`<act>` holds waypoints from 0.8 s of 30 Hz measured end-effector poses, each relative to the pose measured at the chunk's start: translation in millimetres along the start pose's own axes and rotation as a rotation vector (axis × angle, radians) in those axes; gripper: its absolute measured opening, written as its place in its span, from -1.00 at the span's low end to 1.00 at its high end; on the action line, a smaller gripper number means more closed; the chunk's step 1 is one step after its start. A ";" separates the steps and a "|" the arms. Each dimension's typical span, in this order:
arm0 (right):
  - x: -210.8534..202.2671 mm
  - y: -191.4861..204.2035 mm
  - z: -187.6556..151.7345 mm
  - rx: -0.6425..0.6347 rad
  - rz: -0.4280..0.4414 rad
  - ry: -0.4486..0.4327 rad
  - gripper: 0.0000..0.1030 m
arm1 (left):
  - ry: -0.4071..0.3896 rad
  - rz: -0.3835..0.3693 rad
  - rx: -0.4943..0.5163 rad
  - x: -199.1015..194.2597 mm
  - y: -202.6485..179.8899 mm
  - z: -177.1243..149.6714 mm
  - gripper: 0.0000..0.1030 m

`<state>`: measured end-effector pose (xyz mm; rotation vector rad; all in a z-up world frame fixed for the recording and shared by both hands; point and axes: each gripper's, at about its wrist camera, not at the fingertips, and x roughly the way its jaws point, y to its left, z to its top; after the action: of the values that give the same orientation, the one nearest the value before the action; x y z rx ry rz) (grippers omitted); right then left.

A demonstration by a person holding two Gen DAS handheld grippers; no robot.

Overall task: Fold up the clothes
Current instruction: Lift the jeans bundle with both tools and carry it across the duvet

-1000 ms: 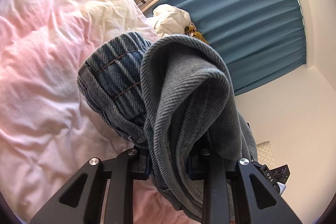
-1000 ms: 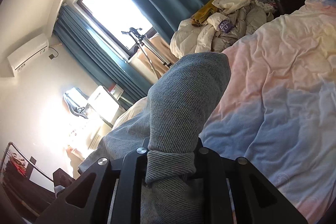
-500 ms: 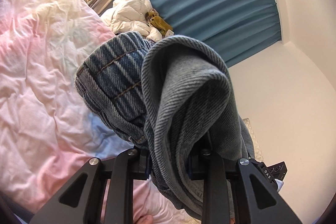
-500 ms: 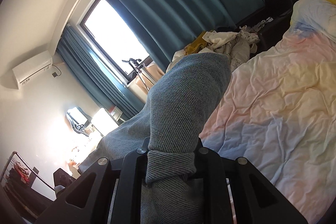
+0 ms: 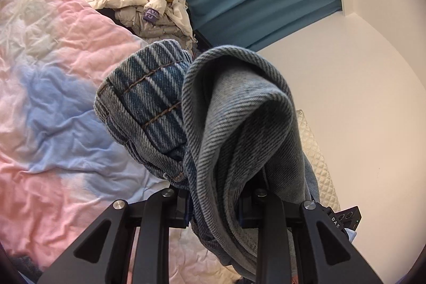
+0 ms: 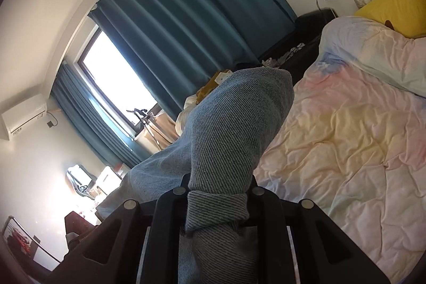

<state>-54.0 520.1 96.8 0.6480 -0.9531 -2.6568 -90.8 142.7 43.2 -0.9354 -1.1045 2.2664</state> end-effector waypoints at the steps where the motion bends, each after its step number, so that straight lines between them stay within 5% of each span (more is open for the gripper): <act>1: -1.0 -12.8 3.6 0.008 -0.010 -0.008 -0.71 | 0.016 -0.003 0.004 13.5 -3.5 -4.7 -0.53; 13: 5.0 -157.3 16.0 0.082 -0.141 -0.102 -0.71 | 0.201 -0.057 0.013 172.2 0.3 -41.5 -0.53; 24: 30.3 -268.1 -35.5 0.180 -0.220 -0.144 -0.71 | 0.304 -0.049 0.018 268.4 54.0 -66.9 -0.53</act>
<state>-84.2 692.6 -111.5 0.6402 -1.2382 -2.8648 -226.4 317.0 -131.9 -1.1847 -0.9602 2.0073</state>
